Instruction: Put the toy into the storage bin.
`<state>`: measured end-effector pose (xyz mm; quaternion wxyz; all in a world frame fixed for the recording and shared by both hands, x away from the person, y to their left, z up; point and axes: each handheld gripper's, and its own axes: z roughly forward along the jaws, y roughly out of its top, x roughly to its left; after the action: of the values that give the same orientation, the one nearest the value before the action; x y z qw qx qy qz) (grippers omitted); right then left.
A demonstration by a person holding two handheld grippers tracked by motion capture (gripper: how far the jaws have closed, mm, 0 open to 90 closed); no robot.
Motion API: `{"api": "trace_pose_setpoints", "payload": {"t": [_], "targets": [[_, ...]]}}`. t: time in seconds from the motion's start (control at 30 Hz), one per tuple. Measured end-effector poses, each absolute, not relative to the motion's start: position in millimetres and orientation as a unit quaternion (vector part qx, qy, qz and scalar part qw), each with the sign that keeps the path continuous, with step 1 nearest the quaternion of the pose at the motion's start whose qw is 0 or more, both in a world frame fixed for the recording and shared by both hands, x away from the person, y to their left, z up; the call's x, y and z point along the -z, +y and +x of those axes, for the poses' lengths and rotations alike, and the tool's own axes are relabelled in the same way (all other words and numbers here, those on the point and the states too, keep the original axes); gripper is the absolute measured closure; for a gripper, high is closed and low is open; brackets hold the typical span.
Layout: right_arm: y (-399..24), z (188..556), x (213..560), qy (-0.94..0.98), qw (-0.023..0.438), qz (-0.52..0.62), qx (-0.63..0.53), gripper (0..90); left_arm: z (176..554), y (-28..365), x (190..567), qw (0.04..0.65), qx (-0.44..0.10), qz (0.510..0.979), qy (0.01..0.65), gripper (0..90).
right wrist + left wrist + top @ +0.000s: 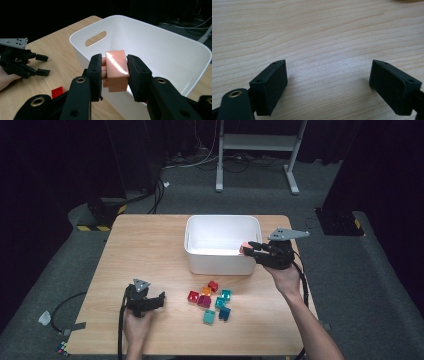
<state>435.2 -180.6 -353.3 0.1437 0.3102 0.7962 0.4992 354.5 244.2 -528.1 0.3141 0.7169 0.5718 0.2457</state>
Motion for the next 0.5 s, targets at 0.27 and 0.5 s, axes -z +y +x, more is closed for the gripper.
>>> {"api": "trace_pose_setpoints", "payload": {"t": [0.27, 0.5], "targets": [[-177, 448, 345, 0.796, 0.146, 0.314, -0.497, 65.7, 354, 244, 528, 0.314, -0.245, 0.717, 0.572, 14.9], [-174, 457, 342, 0.794, 0.147, 0.316, -0.497, 65.7, 354, 244, 528, 0.315, -0.245, 0.717, 0.572, 14.9]]}}
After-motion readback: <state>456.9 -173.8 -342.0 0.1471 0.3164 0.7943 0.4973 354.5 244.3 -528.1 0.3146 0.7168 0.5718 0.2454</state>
